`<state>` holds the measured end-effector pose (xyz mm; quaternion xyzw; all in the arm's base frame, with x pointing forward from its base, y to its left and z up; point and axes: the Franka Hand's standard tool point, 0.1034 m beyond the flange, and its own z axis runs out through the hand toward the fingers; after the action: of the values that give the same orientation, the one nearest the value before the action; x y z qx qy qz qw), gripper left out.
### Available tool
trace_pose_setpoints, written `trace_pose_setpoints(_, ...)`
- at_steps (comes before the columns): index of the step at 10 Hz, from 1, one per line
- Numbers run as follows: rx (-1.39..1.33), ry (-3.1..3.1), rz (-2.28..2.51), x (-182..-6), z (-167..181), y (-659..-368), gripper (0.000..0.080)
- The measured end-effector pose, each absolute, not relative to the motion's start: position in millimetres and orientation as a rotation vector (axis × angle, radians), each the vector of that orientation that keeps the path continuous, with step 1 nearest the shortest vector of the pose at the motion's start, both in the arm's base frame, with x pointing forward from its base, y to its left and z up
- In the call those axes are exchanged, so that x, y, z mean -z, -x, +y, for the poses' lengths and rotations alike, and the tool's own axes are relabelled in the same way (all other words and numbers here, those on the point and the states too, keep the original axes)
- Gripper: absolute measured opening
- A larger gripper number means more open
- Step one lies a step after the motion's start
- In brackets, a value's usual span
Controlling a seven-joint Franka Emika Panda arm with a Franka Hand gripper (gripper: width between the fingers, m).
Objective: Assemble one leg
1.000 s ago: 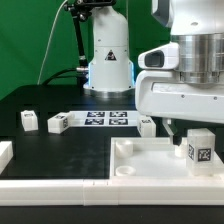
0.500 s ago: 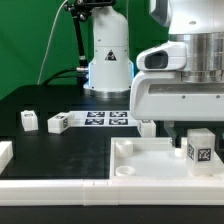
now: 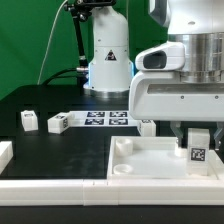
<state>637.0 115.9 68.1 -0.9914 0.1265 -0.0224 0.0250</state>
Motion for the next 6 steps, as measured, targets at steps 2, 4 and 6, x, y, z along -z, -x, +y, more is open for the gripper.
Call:
trace_pose_setpoints(2, 0.079, 3.01, 0.724, -67.9, 105.9, -635.0, 0.029)
trace_pose_setpoints(4, 0.084, 2.956, 0.969, -68.0, 95.8, -632.9, 0.0294)
trace_pose_setpoints(6, 0.1, 2.913, 1.157, -68.1, 87.8, -631.2, 0.0305)
